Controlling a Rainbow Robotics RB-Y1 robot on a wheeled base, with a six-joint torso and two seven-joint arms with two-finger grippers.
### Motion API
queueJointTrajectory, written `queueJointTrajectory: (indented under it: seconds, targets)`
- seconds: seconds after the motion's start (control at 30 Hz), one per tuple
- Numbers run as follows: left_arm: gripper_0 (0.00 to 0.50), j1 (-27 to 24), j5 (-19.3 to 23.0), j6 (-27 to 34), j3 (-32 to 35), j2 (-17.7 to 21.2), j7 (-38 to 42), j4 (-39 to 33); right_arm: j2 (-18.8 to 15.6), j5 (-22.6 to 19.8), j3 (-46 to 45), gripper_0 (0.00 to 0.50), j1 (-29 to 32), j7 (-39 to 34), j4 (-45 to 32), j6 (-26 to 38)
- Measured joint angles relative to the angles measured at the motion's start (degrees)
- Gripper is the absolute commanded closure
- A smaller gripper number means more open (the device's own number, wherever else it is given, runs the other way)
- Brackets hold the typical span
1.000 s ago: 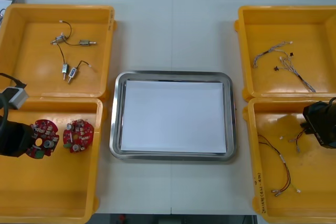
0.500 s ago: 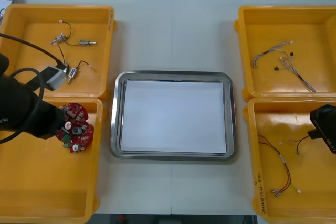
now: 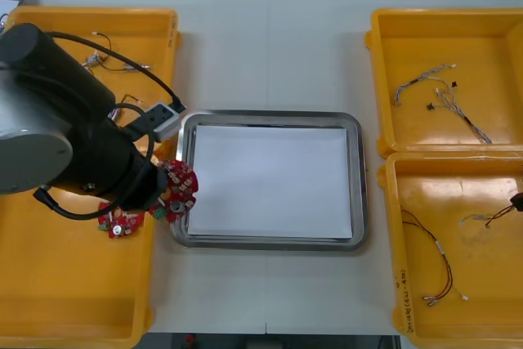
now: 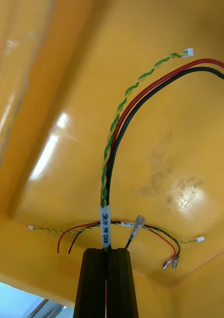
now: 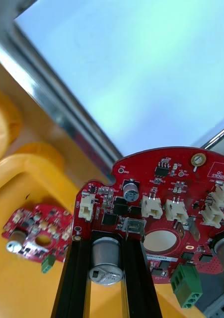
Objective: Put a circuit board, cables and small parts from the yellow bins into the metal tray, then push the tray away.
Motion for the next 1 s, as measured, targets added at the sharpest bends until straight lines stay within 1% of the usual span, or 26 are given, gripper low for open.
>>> queueJointTrajectory:
  seconds: [0.1,0.23,0.3,0.37,0.47,0.67,0.8,0.9,1.0]
  targets:
    - [0.498,-1.54,-1.39,-1.44,-3.62,-1.49,0.03,1.86,-1.35,-0.47,0.00,0.500,0.02,0.32,-1.91,0.01]
    - [0.498,-3.04,-3.35,-2.62,-6.88,-4.16,0.05,5.34,-3.08,-1.33,0.01,0.500,0.05,2.05,-4.32,0.02]
    - [0.499,-3.73,-5.25,-2.86,-8.53,-5.48,0.05,7.03,-3.98,-1.73,0.01,0.500,0.06,4.76,-5.56,0.03]
    - [0.499,-4.46,-6.80,-3.65,-10.33,-6.29,0.06,8.44,-4.88,-2.09,0.01,0.500,0.07,8.99,-6.57,0.03]
    - [0.498,-5.27,-7.58,-6.29,-12.69,-6.64,0.08,10.89,-6.00,-2.71,0.01,0.500,0.28,15.19,-8.37,0.05]
    - [0.498,-5.94,-7.60,-11.08,-15.08,-6.64,0.10,15.55,-7.34,-3.86,0.00,0.500,2.58,19.26,-13.43,0.07]
    - [0.499,-6.28,-8.06,-13.63,-16.46,-6.64,0.11,17.88,-8.57,-5.01,0.00,0.500,4.75,26.58,-17.63,0.09]
    - [0.497,-6.59,-8.41,-15.26,-17.32,-6.64,0.11,19.91,-10.41,-7.70,0.00,0.500,6.32,27.81,-20.23,0.10]
    - [0.499,-7.08,-8.64,-15.78,-18.07,-6.64,0.11,21.29,-12.47,-11.76,-0.33,0.500,7.58,27.81,-21.43,0.11]
